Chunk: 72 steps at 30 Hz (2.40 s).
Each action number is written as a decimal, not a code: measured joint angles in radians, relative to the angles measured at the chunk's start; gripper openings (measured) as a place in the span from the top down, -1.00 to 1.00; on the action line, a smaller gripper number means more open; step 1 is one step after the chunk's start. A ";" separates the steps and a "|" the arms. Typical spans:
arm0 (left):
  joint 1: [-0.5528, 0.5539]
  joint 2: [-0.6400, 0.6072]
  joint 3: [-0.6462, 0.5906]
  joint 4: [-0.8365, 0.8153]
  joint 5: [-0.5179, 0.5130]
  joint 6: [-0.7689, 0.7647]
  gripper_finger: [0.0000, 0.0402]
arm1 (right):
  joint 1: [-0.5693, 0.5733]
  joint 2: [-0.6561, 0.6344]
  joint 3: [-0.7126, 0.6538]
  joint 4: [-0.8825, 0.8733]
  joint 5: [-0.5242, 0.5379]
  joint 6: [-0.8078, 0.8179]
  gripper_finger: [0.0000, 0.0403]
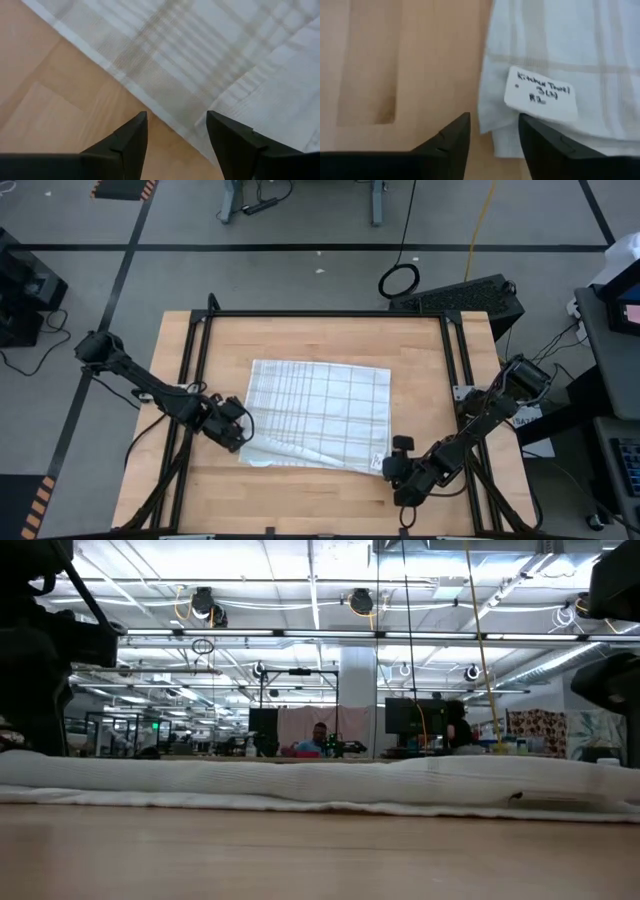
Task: Roll towel
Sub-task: Roll the white towel
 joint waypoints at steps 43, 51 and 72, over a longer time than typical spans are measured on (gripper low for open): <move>-0.127 0.000 -0.077 0.264 -0.105 -0.134 0.31 | -0.022 -0.168 0.001 -0.263 -0.021 0.024 1.00; -0.143 0.009 -0.077 0.316 -0.114 -0.264 -0.14 | -0.023 -0.168 0.001 -0.256 -0.024 0.031 1.00; -0.166 0.101 -0.075 0.458 -0.084 -0.191 0.94 | -0.029 -0.192 0.032 -0.425 -0.019 0.072 1.00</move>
